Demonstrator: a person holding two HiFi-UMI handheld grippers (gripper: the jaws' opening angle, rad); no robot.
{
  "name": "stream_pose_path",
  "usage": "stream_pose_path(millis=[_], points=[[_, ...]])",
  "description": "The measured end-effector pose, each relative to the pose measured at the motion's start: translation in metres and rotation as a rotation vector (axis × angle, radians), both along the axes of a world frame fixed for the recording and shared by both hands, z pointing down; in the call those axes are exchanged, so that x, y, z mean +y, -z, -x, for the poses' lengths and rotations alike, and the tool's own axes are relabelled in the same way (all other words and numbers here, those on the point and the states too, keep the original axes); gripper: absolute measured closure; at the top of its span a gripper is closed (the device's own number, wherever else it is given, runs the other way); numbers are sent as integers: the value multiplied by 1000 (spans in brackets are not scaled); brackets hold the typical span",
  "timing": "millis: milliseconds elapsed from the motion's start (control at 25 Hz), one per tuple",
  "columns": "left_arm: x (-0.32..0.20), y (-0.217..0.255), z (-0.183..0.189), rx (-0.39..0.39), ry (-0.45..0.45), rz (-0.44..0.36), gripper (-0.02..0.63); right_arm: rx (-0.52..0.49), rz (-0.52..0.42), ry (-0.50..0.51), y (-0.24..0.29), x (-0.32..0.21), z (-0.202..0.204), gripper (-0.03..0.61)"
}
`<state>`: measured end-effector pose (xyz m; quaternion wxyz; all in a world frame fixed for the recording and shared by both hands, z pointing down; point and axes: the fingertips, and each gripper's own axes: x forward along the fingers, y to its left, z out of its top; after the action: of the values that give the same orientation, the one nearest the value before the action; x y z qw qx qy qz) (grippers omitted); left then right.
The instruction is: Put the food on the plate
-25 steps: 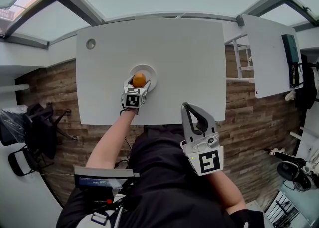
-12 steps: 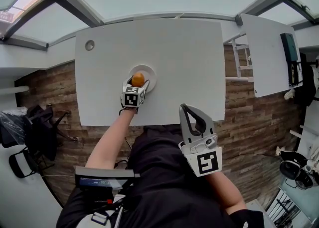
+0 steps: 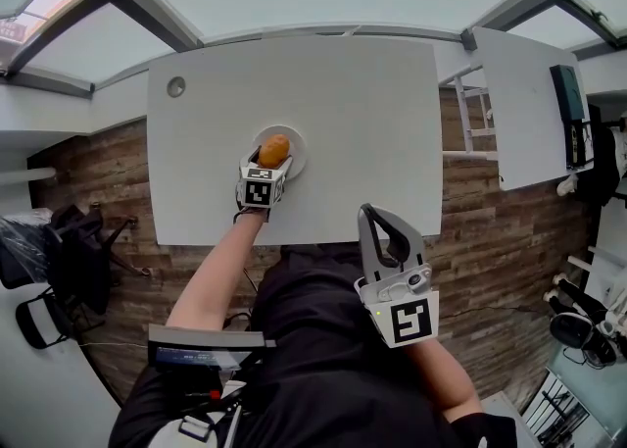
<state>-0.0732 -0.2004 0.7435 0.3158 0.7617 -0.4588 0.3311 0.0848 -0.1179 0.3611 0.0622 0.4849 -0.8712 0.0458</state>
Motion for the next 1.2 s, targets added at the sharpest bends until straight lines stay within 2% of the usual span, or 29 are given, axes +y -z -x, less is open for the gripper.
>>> stream_pose_path(millis=[440, 720, 1200], points=[[5, 7, -4, 30, -11, -4, 275, -2, -2, -5, 1, 2, -2, 581], [3, 16, -5, 45, -27, -38, 275, -5, -3, -16, -1, 3, -5, 581], [16, 26, -2, 40, -40, -48, 275, -19, -24, -26, 5, 17, -3, 581]])
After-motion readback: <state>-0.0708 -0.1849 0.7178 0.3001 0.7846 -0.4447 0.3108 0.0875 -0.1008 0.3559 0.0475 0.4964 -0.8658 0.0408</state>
